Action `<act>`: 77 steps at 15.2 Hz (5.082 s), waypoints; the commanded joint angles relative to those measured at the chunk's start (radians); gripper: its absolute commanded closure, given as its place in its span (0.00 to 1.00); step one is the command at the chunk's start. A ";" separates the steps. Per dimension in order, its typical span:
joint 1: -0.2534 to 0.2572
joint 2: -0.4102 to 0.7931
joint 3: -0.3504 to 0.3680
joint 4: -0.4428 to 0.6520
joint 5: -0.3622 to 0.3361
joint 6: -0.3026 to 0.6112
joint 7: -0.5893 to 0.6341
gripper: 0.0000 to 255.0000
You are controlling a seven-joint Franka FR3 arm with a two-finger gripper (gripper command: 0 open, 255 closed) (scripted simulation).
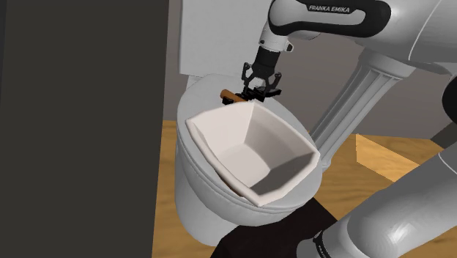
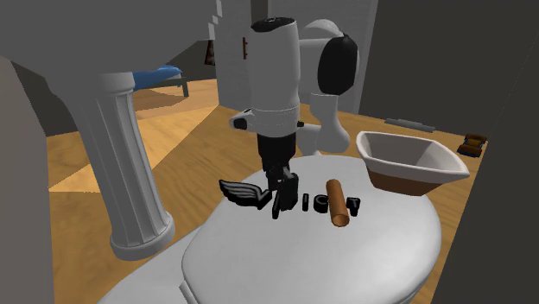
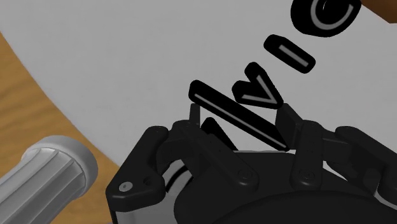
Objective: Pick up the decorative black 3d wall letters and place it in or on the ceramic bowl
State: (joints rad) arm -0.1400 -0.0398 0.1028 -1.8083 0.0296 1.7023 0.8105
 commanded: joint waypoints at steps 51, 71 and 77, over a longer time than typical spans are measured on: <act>0.166 -0.347 0.215 0.108 0.143 -0.422 0.406 1.00; 0.221 -0.494 0.304 -0.183 0.228 -0.253 0.499 1.00; 0.222 -0.498 0.305 -0.198 0.229 -0.243 0.497 1.00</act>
State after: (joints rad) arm 0.0821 -0.5383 0.4080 -2.0043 0.2591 1.4589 1.3081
